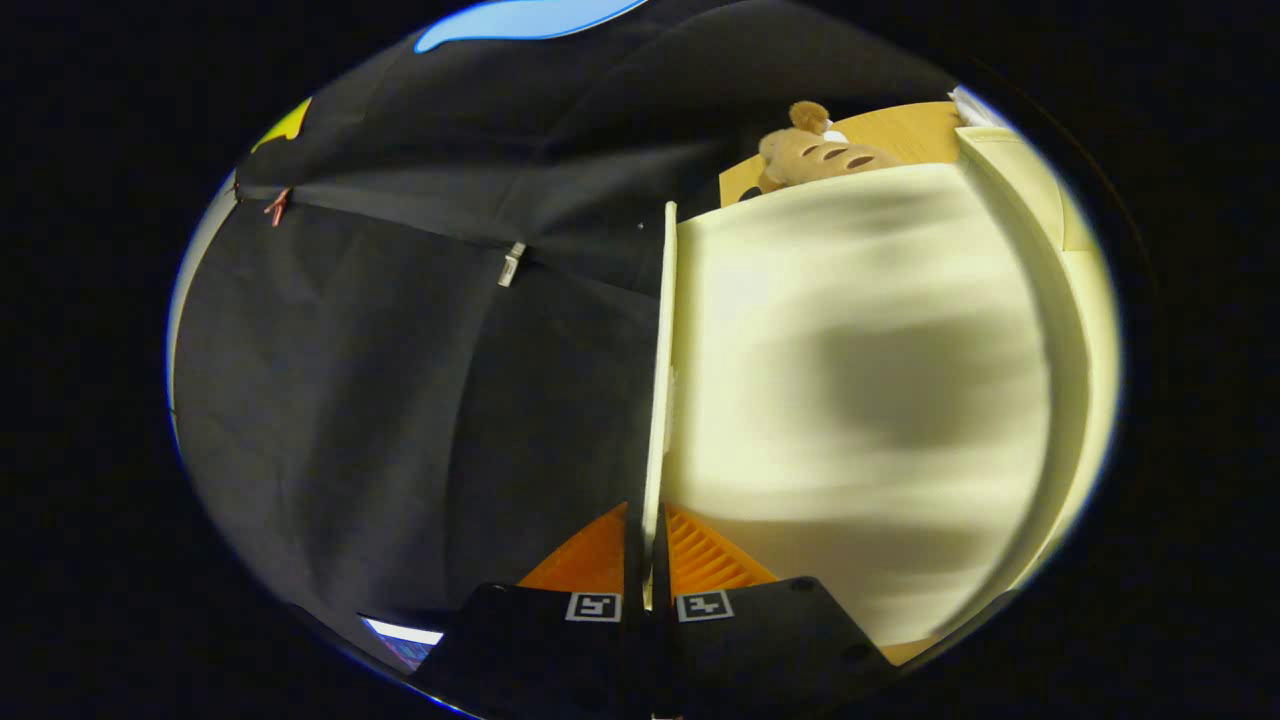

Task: Open the storage box then place both shoes into the box .Put the left shoe in first, then the right shoe, with the right side of both shoes facing outward in a uniform manner.

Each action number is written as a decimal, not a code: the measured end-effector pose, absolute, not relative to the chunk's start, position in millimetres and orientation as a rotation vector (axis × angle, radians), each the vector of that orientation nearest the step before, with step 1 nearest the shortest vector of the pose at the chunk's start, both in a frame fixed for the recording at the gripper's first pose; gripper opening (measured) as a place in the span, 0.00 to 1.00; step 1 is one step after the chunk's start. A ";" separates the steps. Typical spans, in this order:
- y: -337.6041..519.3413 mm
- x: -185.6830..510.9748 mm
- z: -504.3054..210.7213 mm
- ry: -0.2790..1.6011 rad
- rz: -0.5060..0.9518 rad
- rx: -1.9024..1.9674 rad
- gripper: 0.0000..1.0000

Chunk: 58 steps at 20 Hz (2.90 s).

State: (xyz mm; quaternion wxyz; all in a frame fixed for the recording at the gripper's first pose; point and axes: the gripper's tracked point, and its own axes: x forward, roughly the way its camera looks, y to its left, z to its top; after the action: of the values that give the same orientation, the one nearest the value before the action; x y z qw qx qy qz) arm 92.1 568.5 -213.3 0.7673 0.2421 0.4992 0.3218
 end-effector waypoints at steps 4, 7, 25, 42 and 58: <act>548.7 93.5 -232.6 1.070 0.673 0.421 0.16; 521.2 94.4 -219.5 1.026 0.670 0.376 0.61; 140.1 108.7 -51.5 0.410 0.334 0.117 0.98; -20.7 108.9 -236.2 0.670 0.111 -0.109 0.99; -25.1 148.5 -287.6 0.713 -0.010 0.000 0.10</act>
State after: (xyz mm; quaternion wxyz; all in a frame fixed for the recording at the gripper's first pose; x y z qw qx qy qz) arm 148.5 -25.1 -287.6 0.9372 -0.0002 0.3489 -0.0048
